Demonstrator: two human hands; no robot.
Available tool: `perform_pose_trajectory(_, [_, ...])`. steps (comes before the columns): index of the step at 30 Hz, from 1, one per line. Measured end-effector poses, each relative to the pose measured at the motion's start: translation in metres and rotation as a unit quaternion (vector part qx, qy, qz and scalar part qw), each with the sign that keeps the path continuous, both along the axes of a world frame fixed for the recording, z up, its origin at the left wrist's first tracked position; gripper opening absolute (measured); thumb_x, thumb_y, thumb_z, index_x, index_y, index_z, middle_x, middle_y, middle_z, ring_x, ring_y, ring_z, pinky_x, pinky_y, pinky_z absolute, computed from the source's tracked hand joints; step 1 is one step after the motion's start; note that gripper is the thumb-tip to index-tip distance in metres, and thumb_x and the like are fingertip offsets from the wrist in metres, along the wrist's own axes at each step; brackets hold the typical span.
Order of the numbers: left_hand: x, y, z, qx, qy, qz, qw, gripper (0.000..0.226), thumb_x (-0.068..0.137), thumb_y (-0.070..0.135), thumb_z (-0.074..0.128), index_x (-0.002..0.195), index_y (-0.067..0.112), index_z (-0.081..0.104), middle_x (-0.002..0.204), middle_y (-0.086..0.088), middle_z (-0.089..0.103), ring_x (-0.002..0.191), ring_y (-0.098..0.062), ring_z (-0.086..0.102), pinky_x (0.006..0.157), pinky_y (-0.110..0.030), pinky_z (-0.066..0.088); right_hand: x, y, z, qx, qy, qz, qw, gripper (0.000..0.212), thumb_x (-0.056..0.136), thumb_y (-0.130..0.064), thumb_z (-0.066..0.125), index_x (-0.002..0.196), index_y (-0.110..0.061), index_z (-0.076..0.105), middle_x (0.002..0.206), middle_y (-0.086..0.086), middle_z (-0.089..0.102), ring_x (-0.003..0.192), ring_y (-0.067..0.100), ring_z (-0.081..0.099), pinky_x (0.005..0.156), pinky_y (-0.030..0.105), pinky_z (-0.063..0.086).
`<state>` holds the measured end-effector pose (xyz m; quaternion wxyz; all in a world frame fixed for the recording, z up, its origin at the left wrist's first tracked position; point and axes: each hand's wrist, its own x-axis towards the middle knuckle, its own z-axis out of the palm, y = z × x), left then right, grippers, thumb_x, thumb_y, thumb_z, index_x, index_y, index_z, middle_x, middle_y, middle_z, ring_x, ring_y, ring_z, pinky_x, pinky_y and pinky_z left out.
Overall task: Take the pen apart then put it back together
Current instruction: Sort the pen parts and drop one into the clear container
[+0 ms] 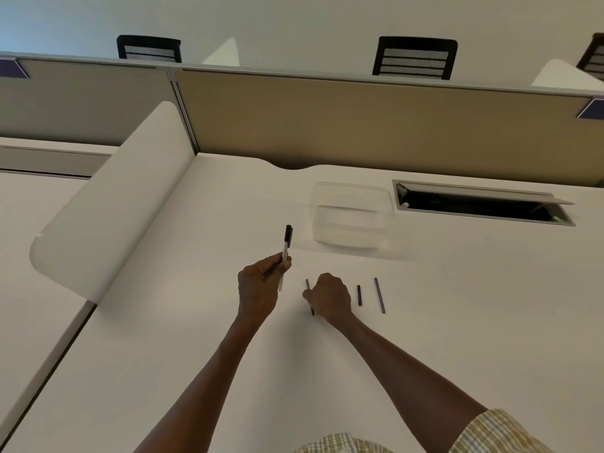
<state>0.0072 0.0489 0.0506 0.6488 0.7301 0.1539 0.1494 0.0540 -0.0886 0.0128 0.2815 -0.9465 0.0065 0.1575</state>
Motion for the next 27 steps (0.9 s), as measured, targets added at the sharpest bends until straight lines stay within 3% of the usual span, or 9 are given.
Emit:
perform_pose_trajectory(3, [0.005, 0.000, 0.004, -0.001, 0.000, 0.005, 1.000, 0.027, 0.087, 0.024, 0.073, 0.084, 0.051, 0.074, 0.077, 0.005, 0.068, 0.075, -0.011, 0.055, 0.072, -0.023, 0.043, 0.006, -0.007, 0.008, 0.036, 0.002, -0.010, 0.999, 0.025, 0.076, -0.029, 0.066, 0.083, -0.007, 0.058, 0.088, 0.009, 0.069, 0.085, 0.030, 0.066, 0.063, 0.027, 0.043])
perform_pose_trajectory(9, [0.016, -0.003, 0.013, -0.009, -0.003, 0.006, 1.000, 0.021, 0.088, 0.025, 0.072, 0.085, 0.046, 0.076, 0.083, 0.000, 0.076, 0.077, -0.012, 0.061, 0.075, -0.027, 0.046, 0.028, -0.023, 0.054, 0.076, -0.073, -0.012, 0.994, 0.025, 0.064, -0.027, 0.067, 0.050, -0.010, 0.054, 0.043, -0.004, 0.053, 0.045, 0.013, 0.052, 0.049, 0.024, 0.036])
perform_pose_trajectory(13, [0.023, -0.005, 0.015, -0.004, -0.012, 0.003, 1.000, 0.026, 0.088, 0.024, 0.071, 0.083, 0.049, 0.075, 0.079, 0.006, 0.072, 0.077, -0.011, 0.059, 0.072, -0.025, 0.044, 0.058, -0.036, 0.090, 0.038, -0.159, 0.019, 0.986, 0.017, 0.068, -0.030, 0.067, 0.064, -0.013, 0.068, 0.061, 0.001, 0.069, 0.064, 0.019, 0.066, 0.060, 0.028, 0.053])
perform_pose_trajectory(18, [0.031, -0.007, 0.015, -0.022, -0.010, -0.002, 1.000, 0.019, 0.088, 0.022, 0.072, 0.088, 0.041, 0.077, 0.081, 0.001, 0.073, 0.076, -0.014, 0.059, 0.072, -0.022, 0.046, 0.105, -0.049, 0.119, -0.091, -0.266, 0.093, 0.955, 0.014, 0.077, -0.027, 0.063, 0.078, -0.015, 0.071, 0.079, 0.008, 0.073, 0.077, 0.029, 0.065, 0.062, 0.028, 0.044])
perform_pose_trajectory(20, [0.034, -0.007, 0.015, -0.025, -0.002, 0.001, 1.000, 0.016, 0.087, 0.022, 0.072, 0.091, 0.036, 0.078, 0.083, 0.006, 0.075, 0.077, -0.013, 0.063, 0.070, -0.016, 0.046, 0.124, -0.053, 0.125, -0.130, -0.273, 0.125, 0.945, 0.015, 0.080, -0.025, 0.062, 0.083, -0.013, 0.072, 0.082, 0.009, 0.072, 0.079, 0.030, 0.066, 0.065, 0.031, 0.048])
perform_pose_trajectory(23, [0.041, -0.009, 0.014, -0.026, 0.013, 0.003, 1.000, 0.014, 0.088, 0.021, 0.072, 0.098, 0.027, 0.078, 0.089, 0.013, 0.077, 0.091, -0.014, 0.071, 0.077, -0.021, 0.049, 0.152, -0.059, 0.126, -0.187, -0.265, 0.172, 0.930, 0.016, 0.085, -0.023, 0.061, 0.088, -0.011, 0.072, 0.088, 0.010, 0.070, 0.081, 0.031, 0.065, 0.068, 0.033, 0.050])
perform_pose_trajectory(27, [0.050, -0.010, 0.012, -0.014, 0.018, 0.011, 1.000, 0.015, 0.087, 0.022, 0.072, 0.100, 0.026, 0.079, 0.092, 0.018, 0.077, 0.093, -0.006, 0.072, 0.071, -0.007, 0.047, 0.184, -0.064, 0.113, -0.227, -0.239, 0.208, 0.921, 0.014, 0.085, -0.020, 0.061, 0.090, -0.013, 0.072, 0.092, 0.010, 0.069, 0.083, 0.030, 0.064, 0.069, 0.032, 0.049])
